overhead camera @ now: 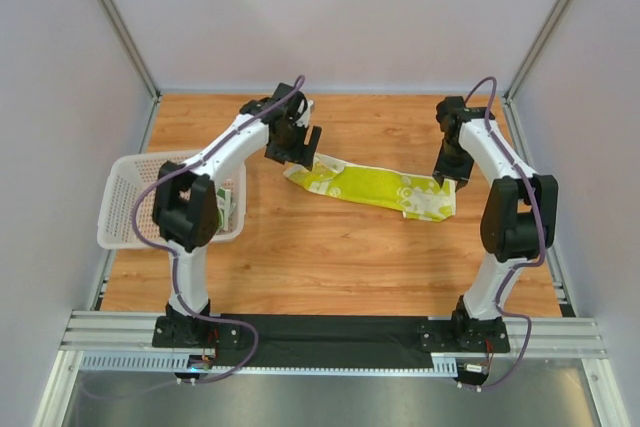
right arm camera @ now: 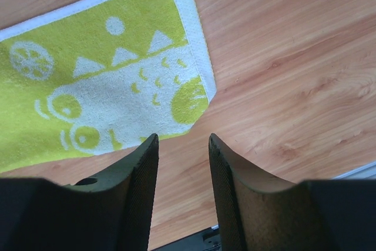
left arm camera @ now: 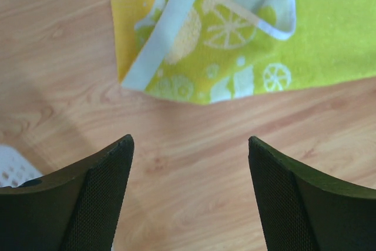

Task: Roll the towels
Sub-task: Move the towel to the center of the board

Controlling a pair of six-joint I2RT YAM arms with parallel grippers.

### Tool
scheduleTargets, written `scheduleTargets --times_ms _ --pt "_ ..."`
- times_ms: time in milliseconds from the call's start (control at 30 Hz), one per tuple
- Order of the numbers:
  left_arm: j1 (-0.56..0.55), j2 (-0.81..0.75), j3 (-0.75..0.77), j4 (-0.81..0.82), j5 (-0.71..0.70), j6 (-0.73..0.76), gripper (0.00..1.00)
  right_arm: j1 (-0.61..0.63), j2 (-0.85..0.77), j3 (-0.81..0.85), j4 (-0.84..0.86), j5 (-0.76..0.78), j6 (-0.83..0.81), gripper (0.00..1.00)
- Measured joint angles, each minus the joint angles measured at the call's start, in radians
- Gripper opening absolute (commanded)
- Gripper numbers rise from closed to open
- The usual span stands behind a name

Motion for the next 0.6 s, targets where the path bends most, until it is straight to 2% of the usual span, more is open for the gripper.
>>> scheduleTargets --times_ms 100,333,467,600 --pt "0.000 0.114 0.063 0.019 0.010 0.027 0.82 0.000 -0.013 -0.013 -0.011 -0.011 -0.003 0.39" --pt "0.000 0.264 0.132 0.047 0.007 0.080 0.81 0.002 -0.063 -0.051 -0.057 -0.016 -0.007 0.36" --pt "0.000 0.288 0.139 0.061 0.006 0.101 0.82 0.012 -0.062 -0.043 -0.086 -0.015 -0.010 0.35" --pt "0.000 0.291 0.156 0.083 -0.004 0.116 0.87 0.037 -0.038 0.023 -0.115 -0.015 -0.010 0.34"
